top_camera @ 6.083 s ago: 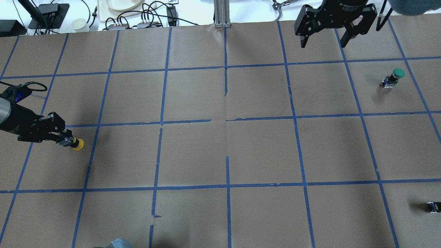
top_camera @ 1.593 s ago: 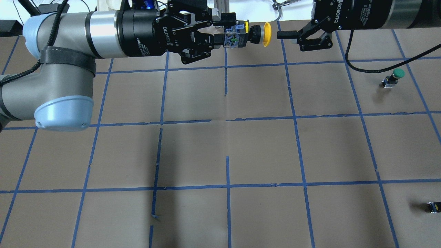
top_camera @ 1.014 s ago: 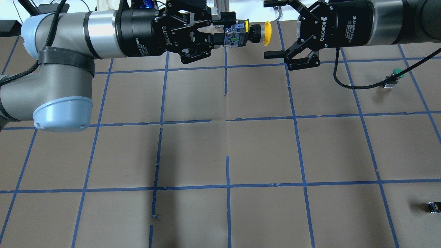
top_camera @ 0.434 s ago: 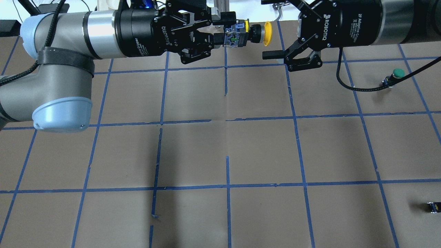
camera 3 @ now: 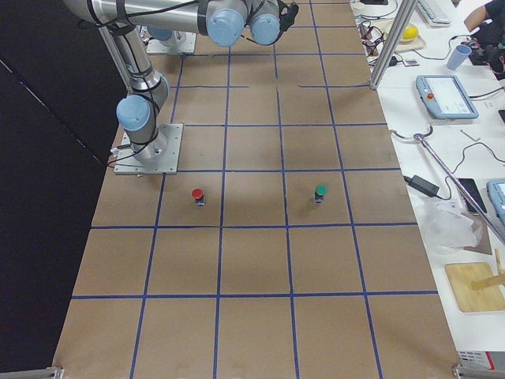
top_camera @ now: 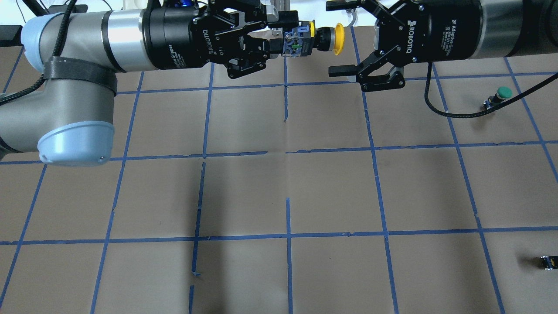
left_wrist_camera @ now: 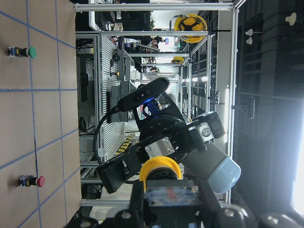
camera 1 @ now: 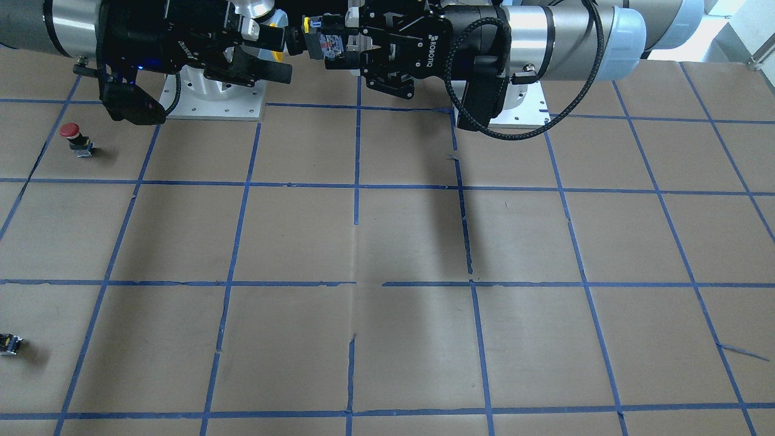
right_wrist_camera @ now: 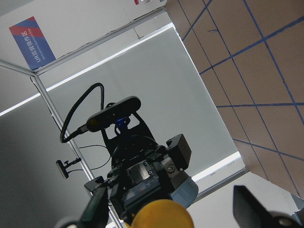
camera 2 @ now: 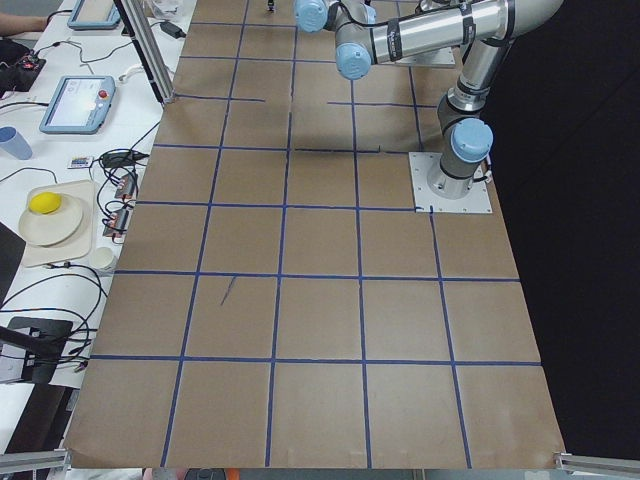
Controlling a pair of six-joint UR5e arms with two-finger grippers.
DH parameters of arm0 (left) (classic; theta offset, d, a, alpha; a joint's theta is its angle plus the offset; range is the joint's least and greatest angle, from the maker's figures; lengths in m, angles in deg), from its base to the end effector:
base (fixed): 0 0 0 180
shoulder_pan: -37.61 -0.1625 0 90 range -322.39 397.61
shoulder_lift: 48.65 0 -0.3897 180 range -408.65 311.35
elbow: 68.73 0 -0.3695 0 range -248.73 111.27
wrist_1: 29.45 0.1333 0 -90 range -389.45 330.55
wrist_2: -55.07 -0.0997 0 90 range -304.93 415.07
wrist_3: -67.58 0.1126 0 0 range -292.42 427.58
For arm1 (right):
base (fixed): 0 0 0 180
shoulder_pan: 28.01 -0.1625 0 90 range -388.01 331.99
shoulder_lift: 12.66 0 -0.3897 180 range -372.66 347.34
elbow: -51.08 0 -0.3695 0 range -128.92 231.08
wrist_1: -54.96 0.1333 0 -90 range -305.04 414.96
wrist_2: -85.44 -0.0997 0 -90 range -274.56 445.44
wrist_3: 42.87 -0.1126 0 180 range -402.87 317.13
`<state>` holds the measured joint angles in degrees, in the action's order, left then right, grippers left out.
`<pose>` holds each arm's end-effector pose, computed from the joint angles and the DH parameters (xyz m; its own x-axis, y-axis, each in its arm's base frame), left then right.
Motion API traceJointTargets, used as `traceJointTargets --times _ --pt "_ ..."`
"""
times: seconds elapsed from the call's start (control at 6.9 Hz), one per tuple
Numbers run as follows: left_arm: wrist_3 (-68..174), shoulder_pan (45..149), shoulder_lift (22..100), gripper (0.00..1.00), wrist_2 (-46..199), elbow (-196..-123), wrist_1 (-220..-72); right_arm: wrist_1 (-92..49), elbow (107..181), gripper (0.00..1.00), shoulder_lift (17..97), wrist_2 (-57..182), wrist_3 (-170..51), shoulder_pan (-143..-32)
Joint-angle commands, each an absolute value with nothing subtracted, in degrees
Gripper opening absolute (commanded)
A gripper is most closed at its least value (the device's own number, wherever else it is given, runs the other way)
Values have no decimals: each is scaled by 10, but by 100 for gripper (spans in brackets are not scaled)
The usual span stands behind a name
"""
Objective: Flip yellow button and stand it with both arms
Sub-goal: 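Grasp the yellow button with the right gripper and open the left gripper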
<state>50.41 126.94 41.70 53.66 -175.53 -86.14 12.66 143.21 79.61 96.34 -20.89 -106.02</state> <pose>-0.2406 -0.4548 0.4683 -0.0233 -0.0180 0.9996 -0.0190 0.9997 0.0175 0.1543 -0.4474 0.4649 -0.0844 0.4467 -0.8907 0.1171 0.8921 0.4363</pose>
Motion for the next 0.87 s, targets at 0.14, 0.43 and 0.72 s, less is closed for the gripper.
traceJointTargets --times 0.14,0.43,0.72 --pt "504 1269 421 2 537 -1756 -861 134 1431 86 805 963 -209 -1062" --pt "504 1269 421 2 537 -1756 -861 134 1431 74 804 963 -209 -1061" --pt "504 1269 421 2 537 -1758 -861 132 1430 55 803 963 -208 -1061"
